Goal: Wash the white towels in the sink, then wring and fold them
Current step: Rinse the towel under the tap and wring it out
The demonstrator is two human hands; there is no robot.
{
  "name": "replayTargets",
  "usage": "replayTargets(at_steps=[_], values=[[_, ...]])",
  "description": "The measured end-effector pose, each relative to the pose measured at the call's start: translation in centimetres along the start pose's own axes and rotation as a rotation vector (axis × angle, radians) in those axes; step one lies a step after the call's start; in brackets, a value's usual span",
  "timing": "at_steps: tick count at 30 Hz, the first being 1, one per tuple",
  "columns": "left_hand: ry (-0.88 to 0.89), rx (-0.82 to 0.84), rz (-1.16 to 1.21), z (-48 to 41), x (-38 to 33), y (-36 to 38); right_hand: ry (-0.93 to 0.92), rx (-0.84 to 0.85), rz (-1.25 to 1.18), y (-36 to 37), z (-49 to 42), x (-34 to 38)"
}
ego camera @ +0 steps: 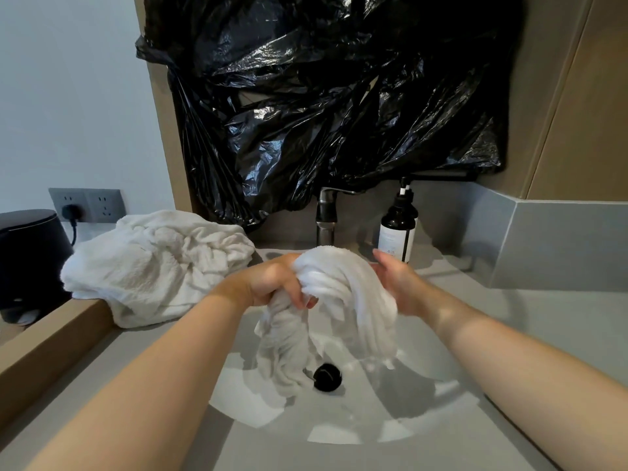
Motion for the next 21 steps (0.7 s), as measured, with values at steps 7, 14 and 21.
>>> replayTargets(at_steps=[7, 14, 21], values=[[0.072, 0.032, -0.056, -0.7, -2.0, 0.3, 0.103, 0.862, 0.477, 9.2, 4.2, -3.5], [0.008, -0.215, -0.756, -0.3, -1.9, -2.1, 0.211, 1.029, 0.262, 5.5, 4.3, -4.7], [-0.262, -0.223, -0.959, -1.1, 1.0, -3.4, 0.040, 0.452, 1.084, 1.5, 2.4, -2.4]])
Point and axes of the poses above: each hand's wrist, its own z-axis away from the middle knuckle, its own y-axis out of the palm, x = y × z, the point moved 9 cm from there along -z, towards the middle knuckle, and after that the axes turned 5 degrees about z, right-handed, at the moved point
